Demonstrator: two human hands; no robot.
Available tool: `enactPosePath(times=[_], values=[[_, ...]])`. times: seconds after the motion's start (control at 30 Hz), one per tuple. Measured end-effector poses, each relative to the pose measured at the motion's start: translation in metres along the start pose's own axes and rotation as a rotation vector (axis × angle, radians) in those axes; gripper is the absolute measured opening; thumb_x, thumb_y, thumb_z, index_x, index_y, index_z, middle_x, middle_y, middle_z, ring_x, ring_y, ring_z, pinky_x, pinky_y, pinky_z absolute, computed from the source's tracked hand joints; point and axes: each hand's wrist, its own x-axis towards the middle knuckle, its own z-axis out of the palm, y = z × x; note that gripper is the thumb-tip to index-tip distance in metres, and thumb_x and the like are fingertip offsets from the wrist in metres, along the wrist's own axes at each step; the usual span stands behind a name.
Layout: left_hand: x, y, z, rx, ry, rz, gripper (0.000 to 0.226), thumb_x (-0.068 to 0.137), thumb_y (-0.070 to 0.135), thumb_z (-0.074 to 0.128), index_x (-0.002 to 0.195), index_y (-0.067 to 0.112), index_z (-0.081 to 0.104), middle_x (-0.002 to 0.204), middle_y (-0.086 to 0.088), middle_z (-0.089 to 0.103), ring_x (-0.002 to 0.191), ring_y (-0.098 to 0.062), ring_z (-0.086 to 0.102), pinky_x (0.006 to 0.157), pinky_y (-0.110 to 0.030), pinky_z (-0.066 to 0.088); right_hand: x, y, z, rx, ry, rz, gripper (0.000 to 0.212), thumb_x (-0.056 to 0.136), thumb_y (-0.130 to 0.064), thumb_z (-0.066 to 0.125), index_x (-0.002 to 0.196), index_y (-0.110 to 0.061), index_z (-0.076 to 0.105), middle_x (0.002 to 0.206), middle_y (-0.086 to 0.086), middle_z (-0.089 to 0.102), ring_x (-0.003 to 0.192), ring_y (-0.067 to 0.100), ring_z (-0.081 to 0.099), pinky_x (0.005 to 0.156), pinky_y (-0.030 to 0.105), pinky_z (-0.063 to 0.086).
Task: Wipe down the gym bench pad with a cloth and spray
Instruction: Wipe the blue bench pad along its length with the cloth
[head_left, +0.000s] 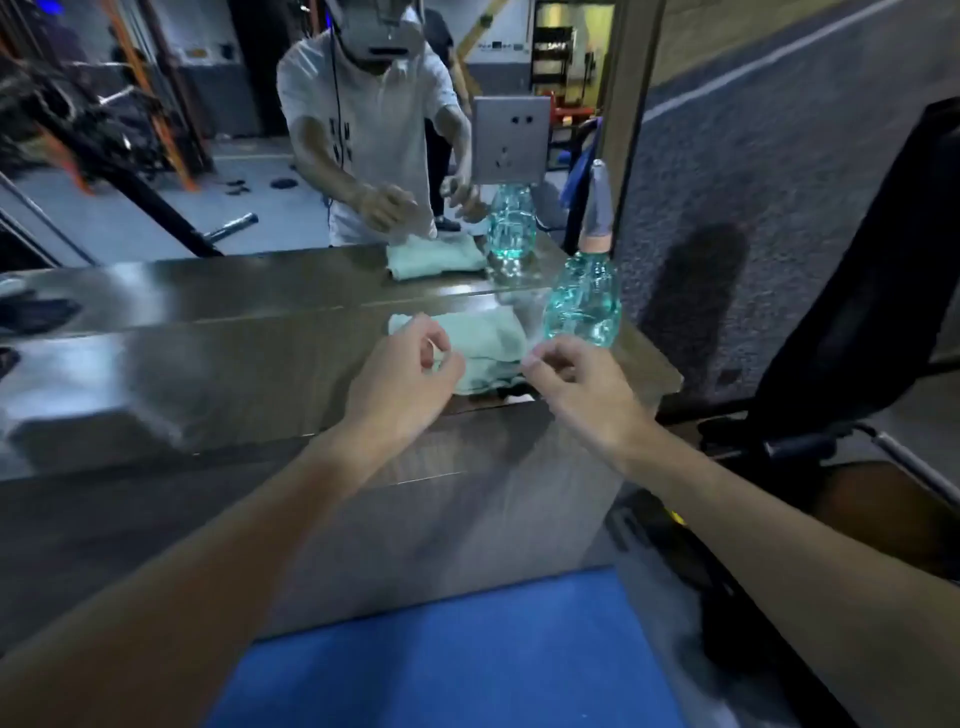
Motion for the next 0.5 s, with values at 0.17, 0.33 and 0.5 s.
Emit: enactPosePath(times=[0.17, 0.33, 0.5], values=[[0.021, -0.035, -0.009, 0.523, -0.217, 0.179, 0.057, 0.093, 0.056, 0.053, 0.145, 0.035, 0.046, 0.151, 0.006, 0.045, 0.139, -0.018, 0.039, 0.114, -0.044, 0.027, 0.023, 0.001, 0.031, -0.344, -0.192, -0.102, 0.051, 0.096, -0.027, 0.062, 0.143, -0.016, 0.048, 0.147, 0.001, 0.047, 0.137, 0.016, 0.04, 0.114, 0.031, 0.029], [0.021, -0.044, -0.015, 0.562, -0.222, 0.351, 0.056, 0.092, 0.058, 0.055, 0.142, 0.033, 0.052, 0.129, 0.005, 0.062, 0.12, -0.02, 0.054, 0.101, -0.041, 0.036, 0.032, 0.007, 0.045, -0.623, -0.137, -0.169, 0.01, 0.091, -0.015, 0.057, 0.09, -0.02, 0.066, 0.096, 0.001, 0.063, 0.106, 0.034, 0.053, 0.088, 0.045, 0.043], [-0.014, -0.034, -0.01, 0.638, -0.192, 0.427, 0.064, 0.085, 0.058, 0.064, 0.143, 0.033, 0.05, 0.123, 0.002, 0.057, 0.118, -0.025, 0.049, 0.092, -0.04, 0.03, 0.016, 0.014, 0.038, -0.656, -0.048, -0.316, 0.014, 0.092, -0.01, 0.057, 0.099, -0.014, 0.068, 0.1, 0.006, 0.061, 0.099, 0.029, 0.051, 0.09, 0.044, 0.038]])
